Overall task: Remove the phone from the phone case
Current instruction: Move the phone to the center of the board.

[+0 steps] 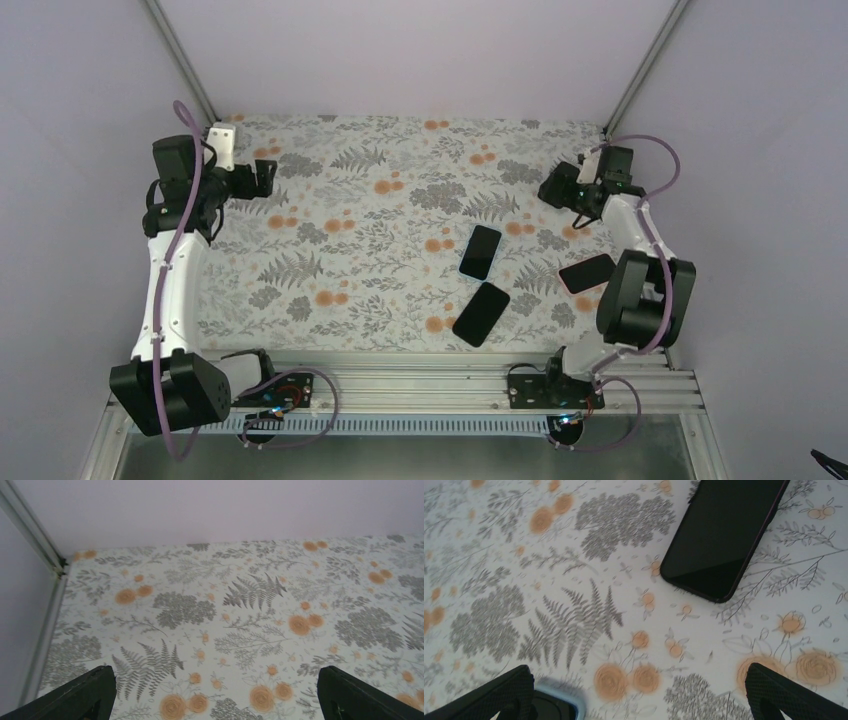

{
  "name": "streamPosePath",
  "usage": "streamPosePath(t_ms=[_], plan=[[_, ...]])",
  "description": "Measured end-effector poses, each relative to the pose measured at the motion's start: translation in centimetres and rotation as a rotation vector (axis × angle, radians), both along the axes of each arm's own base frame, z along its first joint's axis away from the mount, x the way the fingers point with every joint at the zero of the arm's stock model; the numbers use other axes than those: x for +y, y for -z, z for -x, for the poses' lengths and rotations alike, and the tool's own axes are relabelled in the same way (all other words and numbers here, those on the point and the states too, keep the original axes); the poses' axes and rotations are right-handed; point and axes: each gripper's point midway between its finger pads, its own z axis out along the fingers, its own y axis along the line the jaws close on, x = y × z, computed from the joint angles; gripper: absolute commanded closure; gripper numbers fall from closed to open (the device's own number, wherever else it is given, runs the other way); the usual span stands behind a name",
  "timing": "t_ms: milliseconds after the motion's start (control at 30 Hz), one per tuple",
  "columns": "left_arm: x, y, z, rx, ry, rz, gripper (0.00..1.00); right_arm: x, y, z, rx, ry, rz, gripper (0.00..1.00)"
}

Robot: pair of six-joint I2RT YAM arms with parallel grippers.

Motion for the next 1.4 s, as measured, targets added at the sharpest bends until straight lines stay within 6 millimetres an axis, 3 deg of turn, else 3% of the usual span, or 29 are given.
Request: streamPosePath(t_ms=[433,900,1400], plan=[[1.8,-1.4,-1.0,-0.04,-0.086,-0.06,0.0,-4.0,5.2,-7.2,0.1,0.122,-0.002,0.01],[1.8,-0.7,-1.5,-0.023,-0.08,-0.049,0.0,-6.2,10.5,-10.1,0.182,0.207,0.031,0.01],[1.9,-1.1,-1.8,-0.042,-0.083,-0.05,0.0,-7.2,11.3,-13.4,0.159,0.213,0.047,0.01]])
